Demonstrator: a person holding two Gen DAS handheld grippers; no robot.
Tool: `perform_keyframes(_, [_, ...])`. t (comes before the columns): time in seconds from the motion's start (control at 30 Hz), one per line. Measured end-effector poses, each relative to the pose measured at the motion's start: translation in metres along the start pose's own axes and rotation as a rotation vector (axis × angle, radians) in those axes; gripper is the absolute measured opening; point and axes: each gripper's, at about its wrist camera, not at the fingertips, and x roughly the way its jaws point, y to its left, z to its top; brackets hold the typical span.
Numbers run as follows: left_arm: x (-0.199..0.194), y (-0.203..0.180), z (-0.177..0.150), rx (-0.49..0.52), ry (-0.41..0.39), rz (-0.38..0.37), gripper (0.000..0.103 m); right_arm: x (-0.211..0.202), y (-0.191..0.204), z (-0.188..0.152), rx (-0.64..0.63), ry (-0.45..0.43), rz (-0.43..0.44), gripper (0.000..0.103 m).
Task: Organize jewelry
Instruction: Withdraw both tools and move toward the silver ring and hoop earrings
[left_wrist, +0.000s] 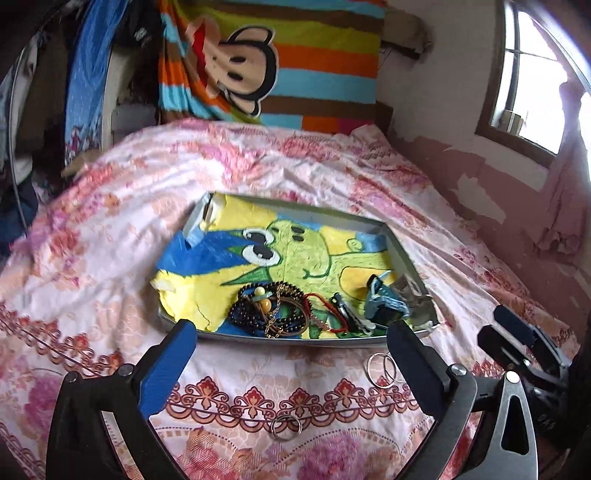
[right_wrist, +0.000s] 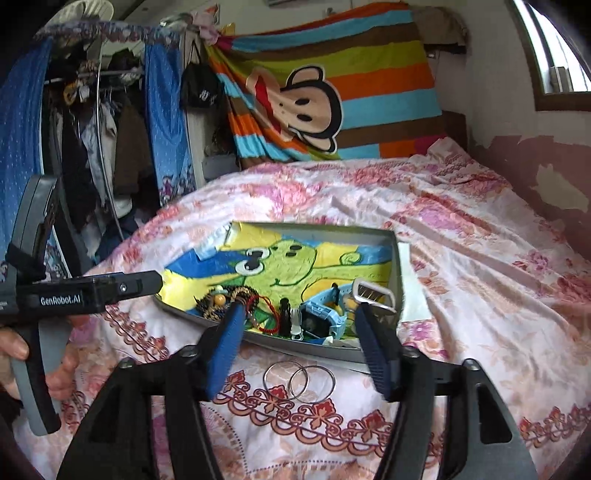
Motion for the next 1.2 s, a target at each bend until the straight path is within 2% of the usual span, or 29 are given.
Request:
perform_keyframes(0.1, [-0.029, -0.008, -0.006, 0.039, -0.064, 0.043, 0.103, -0.034, 0.000, -0.003, 0.006, -0.066, -0.016, 0.082])
perform_keyframes(0.3, [-0.079, -0.016, -0.031, 0.096, -0.146, 0.045, 0.103, -0.092, 0.008, -0.011, -0.004, -0.180, -0.008, 0.098])
perform_keyframes(0.53, [-0.116, -0.020, -0.070, 0.175, -0.171, 0.095, 0.103, -0.144, 0.016, -0.035, 0.027, -0.256, -0.048, 0.101])
perform_keyframes(0.7, [-0.125, -0.018, -0.094, 0.206, -0.166, 0.100, 0.103, -0.163, 0.020, -0.055, 0.031, -0.232, -0.060, 0.102])
perform_keyframes(0.9, [-0.127, -0.011, -0.118, 0.245, -0.158, 0.076, 0.103, -0.160, 0.027, -0.076, -0.009, -0.168, -0.105, 0.102])
perform_keyframes(1.1, [-0.127, 0.012, -0.130, 0.142, -0.126, 0.000, 0.103, -0.143, 0.026, -0.087, -0.018, -0.123, -0.112, 0.102])
perform_keyframes(1.2, [-0.121, 0.020, -0.131, 0.100, -0.110, -0.004, 0.103, -0.134, 0.030, -0.090, -0.036, -0.098, -0.118, 0.102])
